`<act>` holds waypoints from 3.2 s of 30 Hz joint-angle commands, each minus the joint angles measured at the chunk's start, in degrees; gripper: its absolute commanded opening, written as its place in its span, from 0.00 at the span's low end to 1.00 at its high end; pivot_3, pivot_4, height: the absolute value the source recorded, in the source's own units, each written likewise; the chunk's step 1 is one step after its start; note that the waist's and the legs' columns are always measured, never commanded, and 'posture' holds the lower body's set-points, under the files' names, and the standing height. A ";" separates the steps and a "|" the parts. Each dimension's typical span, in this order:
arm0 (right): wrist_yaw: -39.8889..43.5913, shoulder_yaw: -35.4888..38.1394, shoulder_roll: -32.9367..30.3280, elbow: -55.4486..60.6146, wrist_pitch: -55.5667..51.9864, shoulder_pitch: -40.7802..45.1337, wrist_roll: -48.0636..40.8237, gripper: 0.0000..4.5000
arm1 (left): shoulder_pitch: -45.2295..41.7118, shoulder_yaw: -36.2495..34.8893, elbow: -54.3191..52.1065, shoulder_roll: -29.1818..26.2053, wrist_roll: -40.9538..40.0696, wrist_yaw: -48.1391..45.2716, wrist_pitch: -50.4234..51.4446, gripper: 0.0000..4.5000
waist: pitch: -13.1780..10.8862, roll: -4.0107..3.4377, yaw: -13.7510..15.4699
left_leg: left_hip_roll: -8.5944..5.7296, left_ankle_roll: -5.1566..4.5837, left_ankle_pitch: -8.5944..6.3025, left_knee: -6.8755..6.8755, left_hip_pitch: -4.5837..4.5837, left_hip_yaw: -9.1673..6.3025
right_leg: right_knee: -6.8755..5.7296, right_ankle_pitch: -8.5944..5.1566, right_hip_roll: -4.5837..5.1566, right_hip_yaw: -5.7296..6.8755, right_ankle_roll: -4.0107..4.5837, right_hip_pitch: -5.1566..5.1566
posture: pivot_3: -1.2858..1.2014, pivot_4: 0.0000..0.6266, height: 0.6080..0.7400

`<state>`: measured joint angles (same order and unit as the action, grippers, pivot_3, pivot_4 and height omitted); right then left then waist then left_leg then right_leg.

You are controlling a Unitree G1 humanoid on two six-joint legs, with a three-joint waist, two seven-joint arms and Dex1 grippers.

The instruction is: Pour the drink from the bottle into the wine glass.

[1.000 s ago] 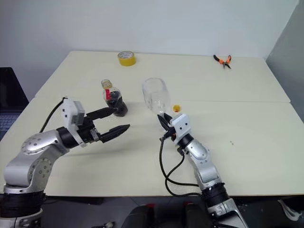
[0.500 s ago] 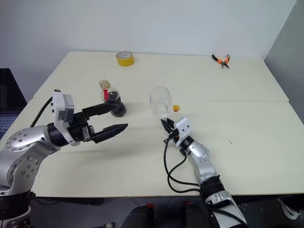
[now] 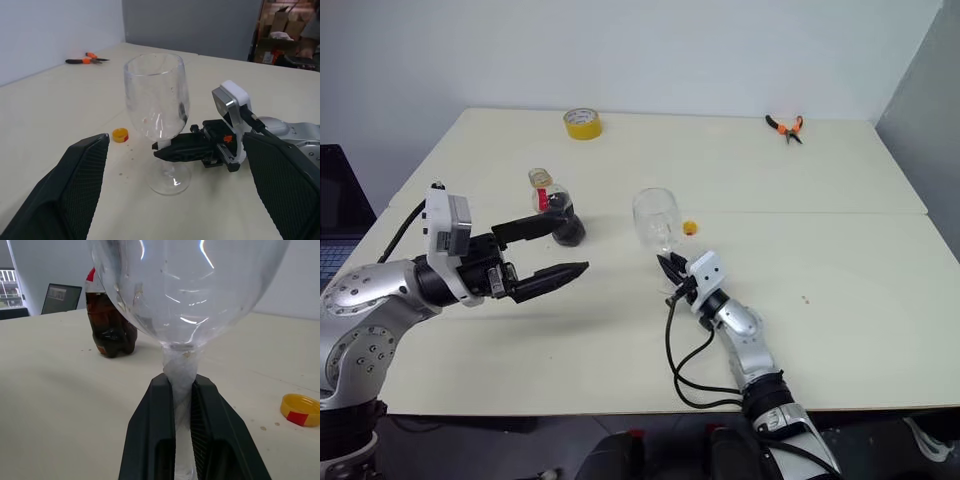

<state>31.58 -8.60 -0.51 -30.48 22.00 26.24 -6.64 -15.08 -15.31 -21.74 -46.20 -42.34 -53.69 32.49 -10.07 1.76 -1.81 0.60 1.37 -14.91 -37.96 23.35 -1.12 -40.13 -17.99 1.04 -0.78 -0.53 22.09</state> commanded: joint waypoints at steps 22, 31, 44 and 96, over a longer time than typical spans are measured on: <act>0.33 0.30 -2.06 1.49 -2.33 -0.63 1.41 0.99 | -2.40 0.21 -0.13 -0.36 0.17 -1.51 -1.48 1.00 | -0.01 -0.01 0.00 | 0.00 0.00 0.00 0.00 0.00 0.01 | 0.00 0.00 0.00 -0.01 0.00 -0.01 | 0.52 0.24 1.00; 3.84 -0.83 -4.58 12.67 -9.86 -5.27 -0.98 0.99 | -2.82 0.36 -0.54 0.06 -0.12 -1.42 -1.44 1.00 | -0.01 -0.01 0.05 | 0.00 -0.01 0.00 0.00 0.00 0.01 | 0.00 0.00 0.00 -0.01 0.00 -0.01 | 0.52 0.24 1.00; 3.41 6.15 -19.66 54.05 -33.73 -25.64 -10.39 0.99 | 7.47 0.74 -8.43 11.09 2.24 13.85 -2.21 1.00 | 0.05 -0.15 0.28 | 0.00 -0.03 -0.03 0.02 0.00 -0.02 | 0.09 -0.01 0.03 -0.02 -0.02 -0.08 | 0.52 0.24 1.00; 4.20 7.63 -31.42 76.44 -51.25 -23.15 -28.21 0.99 | -20.20 5.54 51.15 27.52 34.17 39.89 -29.70 1.00 | 0.04 0.00 1.36 | -0.06 -0.04 -0.04 0.04 -0.43 -0.15 | 0.31 -0.02 0.01 0.20 -0.04 -0.71 | 0.52 0.24 1.00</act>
<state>35.15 -1.33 -31.61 44.63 -30.74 2.91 -34.95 -33.65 -9.43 29.07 -18.32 -8.42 -13.30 4.97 -10.03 1.76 -0.46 0.54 1.34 -14.96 -37.93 22.92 -1.27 -39.82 -18.01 1.05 -0.58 -0.57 21.38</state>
